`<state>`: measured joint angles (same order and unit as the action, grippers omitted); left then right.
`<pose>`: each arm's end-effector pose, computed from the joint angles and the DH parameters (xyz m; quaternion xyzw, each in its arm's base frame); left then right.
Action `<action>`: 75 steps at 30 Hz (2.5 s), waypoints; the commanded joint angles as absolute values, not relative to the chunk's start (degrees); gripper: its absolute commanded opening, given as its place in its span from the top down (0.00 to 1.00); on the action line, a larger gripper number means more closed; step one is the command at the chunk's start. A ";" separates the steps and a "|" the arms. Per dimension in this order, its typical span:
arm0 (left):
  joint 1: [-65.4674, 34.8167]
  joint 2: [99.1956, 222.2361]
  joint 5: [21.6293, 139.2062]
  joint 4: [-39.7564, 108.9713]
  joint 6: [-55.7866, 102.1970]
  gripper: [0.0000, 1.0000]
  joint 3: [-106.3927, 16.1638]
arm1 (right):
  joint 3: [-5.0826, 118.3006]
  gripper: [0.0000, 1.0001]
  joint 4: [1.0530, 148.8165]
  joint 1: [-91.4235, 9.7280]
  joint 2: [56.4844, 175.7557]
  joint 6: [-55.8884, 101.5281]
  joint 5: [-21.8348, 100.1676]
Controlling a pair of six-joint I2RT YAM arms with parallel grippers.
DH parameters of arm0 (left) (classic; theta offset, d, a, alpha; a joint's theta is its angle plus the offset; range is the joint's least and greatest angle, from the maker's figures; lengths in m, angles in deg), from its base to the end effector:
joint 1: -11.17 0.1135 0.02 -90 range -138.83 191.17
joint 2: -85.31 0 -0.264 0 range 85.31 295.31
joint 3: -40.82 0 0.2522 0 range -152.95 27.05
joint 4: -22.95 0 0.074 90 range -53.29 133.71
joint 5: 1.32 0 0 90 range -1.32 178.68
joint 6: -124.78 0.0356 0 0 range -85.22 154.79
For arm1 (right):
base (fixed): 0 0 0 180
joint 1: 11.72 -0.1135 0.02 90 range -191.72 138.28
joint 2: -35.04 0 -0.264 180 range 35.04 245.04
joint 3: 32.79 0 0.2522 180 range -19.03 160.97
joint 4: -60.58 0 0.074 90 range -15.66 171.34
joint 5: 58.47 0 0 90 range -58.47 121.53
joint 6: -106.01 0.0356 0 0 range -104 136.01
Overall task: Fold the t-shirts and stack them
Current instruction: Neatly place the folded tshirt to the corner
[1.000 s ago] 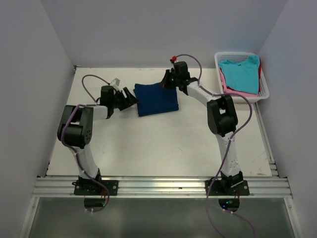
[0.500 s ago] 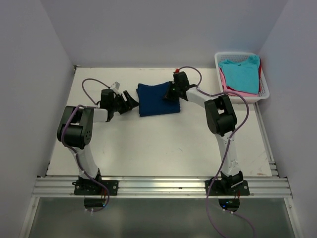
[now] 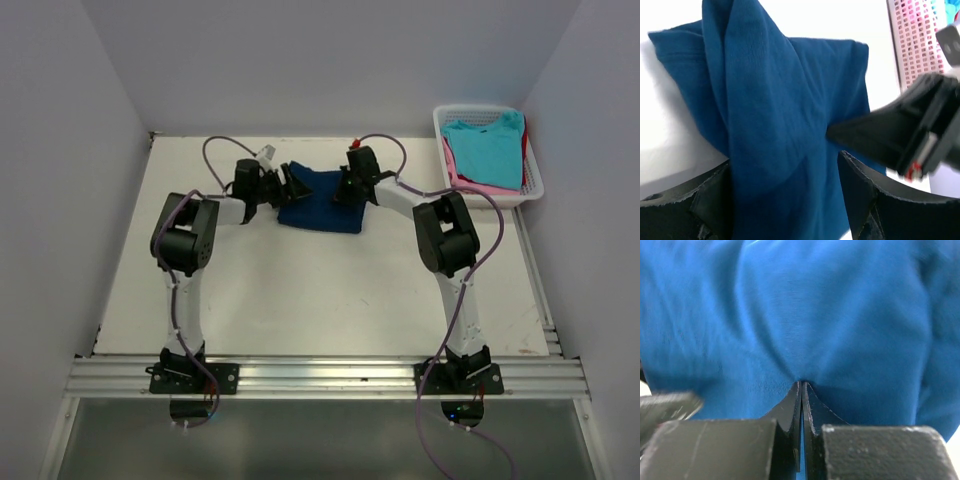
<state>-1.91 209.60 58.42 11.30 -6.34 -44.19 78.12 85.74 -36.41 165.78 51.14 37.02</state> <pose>0.4408 -0.1208 0.1234 -0.0689 0.8340 -0.4265 0.3433 0.4592 0.2148 0.1506 0.0657 0.9206 0.2290 0.3093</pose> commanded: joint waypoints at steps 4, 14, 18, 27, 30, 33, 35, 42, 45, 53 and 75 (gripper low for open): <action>-6.23 219.95 59.24 24.05 -3.18 0.23 -59.06 | 76.78 1.00 91.04 -36.16 165.12 47.91 36.71; -6.93 222.07 55.01 24.93 -1.60 1.00 -58.56 | 75.81 1.00 90.69 -36.16 164.15 46.94 37.41; -5.88 217.86 57.82 23.71 -2.30 1.00 -52.68 | 74.67 1.00 89.90 -36.24 162.05 46.42 38.38; 6.50 205.39 65.82 7.64 -16.34 1.00 -31.16 | 61.68 0.57 82.69 -36.15 145.36 44.57 40.49; 11.08 202.22 67.76 3.32 -20.14 1.00 -26.58 | 57.02 0.57 81.72 -36.15 139.90 44.48 40.75; 16.61 198.87 70.91 -0.02 -25.67 1.00 -21.39 | 52.98 0.57 81.46 -36.15 135.86 44.31 40.75; 20.73 197.29 73.20 -5.81 -31.01 1.00 -18.31 | 51.03 0.57 81.55 -36.15 133.23 43.96 40.58; 26.55 190.52 90.15 -7.63 -43.69 1.00 -13.02 | 46.20 0.60 83.39 -36.24 128.38 42.99 41.19; 27.17 188.67 100.35 -1.28 -46.42 1.00 -16.62 | 44.70 0.60 84.62 -36.24 126.37 42.46 41.54; 27.43 193.66 114.77 5.06 -50.55 1.00 -32.50 | 43.64 0.64 89.54 -36.15 124.07 41.41 42.07; 28.22 222.22 107.41 -3.25 -60.75 1.00 -54.05 | 39.95 0.72 98.51 -37.47 110.81 43.51 37.59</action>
